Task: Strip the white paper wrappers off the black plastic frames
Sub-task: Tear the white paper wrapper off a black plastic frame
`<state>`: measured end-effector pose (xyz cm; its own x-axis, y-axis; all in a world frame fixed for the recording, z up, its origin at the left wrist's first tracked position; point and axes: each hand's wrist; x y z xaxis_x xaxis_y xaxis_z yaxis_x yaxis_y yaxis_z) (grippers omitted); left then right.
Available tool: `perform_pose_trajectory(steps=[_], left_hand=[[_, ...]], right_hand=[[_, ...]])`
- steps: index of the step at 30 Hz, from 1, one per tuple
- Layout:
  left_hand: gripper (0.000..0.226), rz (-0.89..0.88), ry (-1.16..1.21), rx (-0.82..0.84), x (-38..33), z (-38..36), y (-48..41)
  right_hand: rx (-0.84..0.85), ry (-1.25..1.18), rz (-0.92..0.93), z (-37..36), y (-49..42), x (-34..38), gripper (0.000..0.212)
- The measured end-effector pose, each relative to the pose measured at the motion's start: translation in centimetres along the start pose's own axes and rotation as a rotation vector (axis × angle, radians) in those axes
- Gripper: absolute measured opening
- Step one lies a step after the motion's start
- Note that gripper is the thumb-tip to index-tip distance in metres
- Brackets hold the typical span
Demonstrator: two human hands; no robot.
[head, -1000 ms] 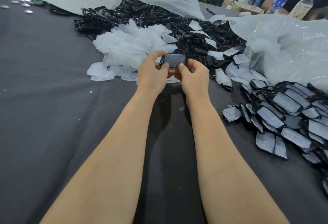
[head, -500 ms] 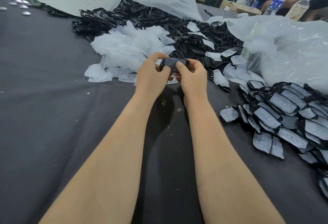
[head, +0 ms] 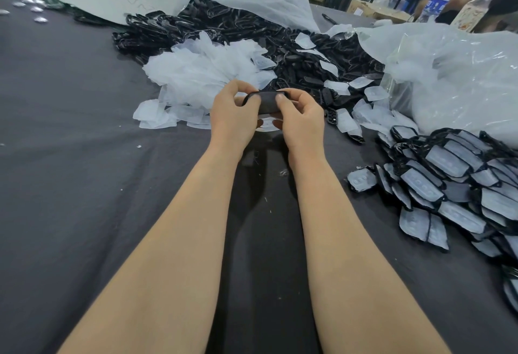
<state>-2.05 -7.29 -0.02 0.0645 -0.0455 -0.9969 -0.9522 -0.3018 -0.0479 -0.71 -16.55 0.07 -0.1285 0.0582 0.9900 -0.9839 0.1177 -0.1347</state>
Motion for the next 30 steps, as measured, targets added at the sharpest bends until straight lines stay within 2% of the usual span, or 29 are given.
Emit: perform_pose_trajectory(steps=[8,15,20,30], left_hand=[[0.019,0.01,-0.009,0.018,-0.07,-0.1,-0.01],[0.017,-0.018,-0.06,0.017,-0.11,-0.09,0.04],[0.024,-0.029,-0.078,0.044,-0.4,-0.17,0.44],[0.022,-0.008,-0.057,0.025,0.25,-0.14,-0.17]], right_hand=[[-0.043,-0.086,-0.061,-0.03,-0.09,0.08,0.02],[-0.005,-0.028,-0.05,-0.08,0.08,0.21,0.012],[-0.04,-0.019,-0.03,-0.03,0.18,0.15,0.01],[-0.071,-0.078,-0.086,0.26,-0.12,0.03,0.02]])
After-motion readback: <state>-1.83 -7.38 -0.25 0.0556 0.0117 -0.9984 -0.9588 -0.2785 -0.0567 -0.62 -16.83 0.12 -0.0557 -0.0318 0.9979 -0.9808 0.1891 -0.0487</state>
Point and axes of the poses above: each hand's wrist, its own y-axis away from the middle knuckle, its own z-axis out of the back of the hand, x = y × z, and after that the axes turned 3 degrees about x, right-handed
